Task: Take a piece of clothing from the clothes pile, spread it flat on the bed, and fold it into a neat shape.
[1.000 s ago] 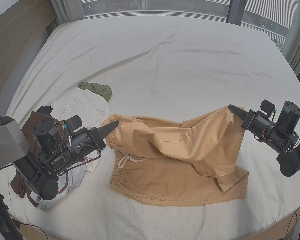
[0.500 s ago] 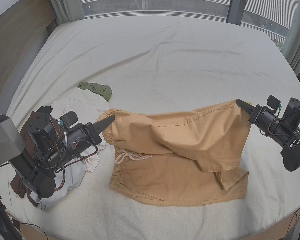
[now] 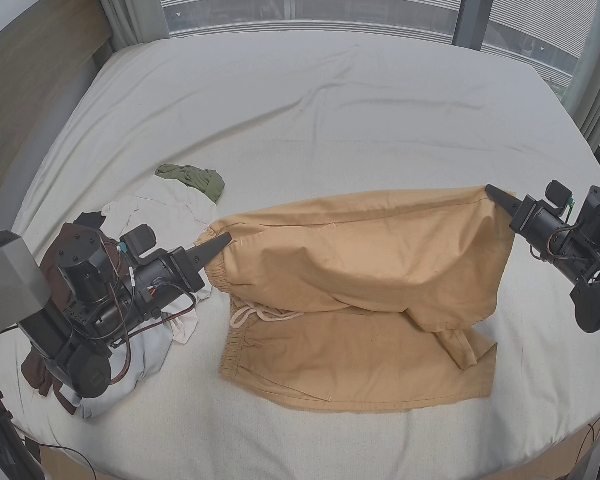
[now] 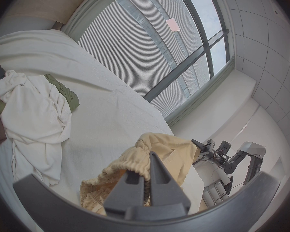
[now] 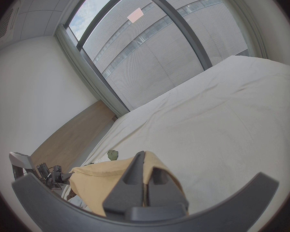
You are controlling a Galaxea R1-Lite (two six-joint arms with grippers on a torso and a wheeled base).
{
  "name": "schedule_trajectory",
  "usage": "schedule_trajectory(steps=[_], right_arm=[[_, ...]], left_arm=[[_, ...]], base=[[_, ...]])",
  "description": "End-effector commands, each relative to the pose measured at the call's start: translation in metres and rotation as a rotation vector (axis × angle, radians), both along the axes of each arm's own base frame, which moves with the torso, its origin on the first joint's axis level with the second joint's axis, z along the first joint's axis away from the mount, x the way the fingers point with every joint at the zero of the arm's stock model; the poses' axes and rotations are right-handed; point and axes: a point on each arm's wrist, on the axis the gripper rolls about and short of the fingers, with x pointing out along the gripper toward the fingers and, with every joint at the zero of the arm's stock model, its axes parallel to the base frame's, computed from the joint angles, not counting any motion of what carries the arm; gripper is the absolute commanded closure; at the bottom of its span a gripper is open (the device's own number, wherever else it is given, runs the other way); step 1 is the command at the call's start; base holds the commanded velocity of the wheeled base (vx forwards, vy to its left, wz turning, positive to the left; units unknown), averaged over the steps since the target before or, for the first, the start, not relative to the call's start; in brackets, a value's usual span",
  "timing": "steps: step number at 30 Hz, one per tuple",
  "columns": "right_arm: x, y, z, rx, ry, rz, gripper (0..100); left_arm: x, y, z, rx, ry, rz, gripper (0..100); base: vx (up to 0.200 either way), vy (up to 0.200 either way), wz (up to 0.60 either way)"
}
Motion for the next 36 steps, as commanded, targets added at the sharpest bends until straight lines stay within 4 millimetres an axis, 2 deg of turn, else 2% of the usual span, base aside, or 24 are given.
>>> schedule_trajectory(steps=[1,11,21,36], right_arm=[[-0.002,-0.005,0.008,0.010,-0.023,-0.008,100],[-0.008,-0.006,0.019,0.013,-0.057,-0.009,100],[-0.013,-0.017,0.028,0.009,-0.054,-0.020,100],[-0.013,-0.022,0.026,0.012,-0.042,-0.024,100]], left_arm=[[0.000,-0.002,-0.001,0.001,0.002,-0.006,100],[0.002,-0.002,0.005,-0.006,-0.020,-0.006,100],[0.002,-0.001,0.004,-0.001,-0.022,-0.004,100],[0.004,0.000,0.003,-0.001,-0.023,0.000,100]], base=[[0.000,0.000,0.00],[0.000,0.000,0.00],[0.000,0.000,0.00],[0.000,0.000,0.00]])
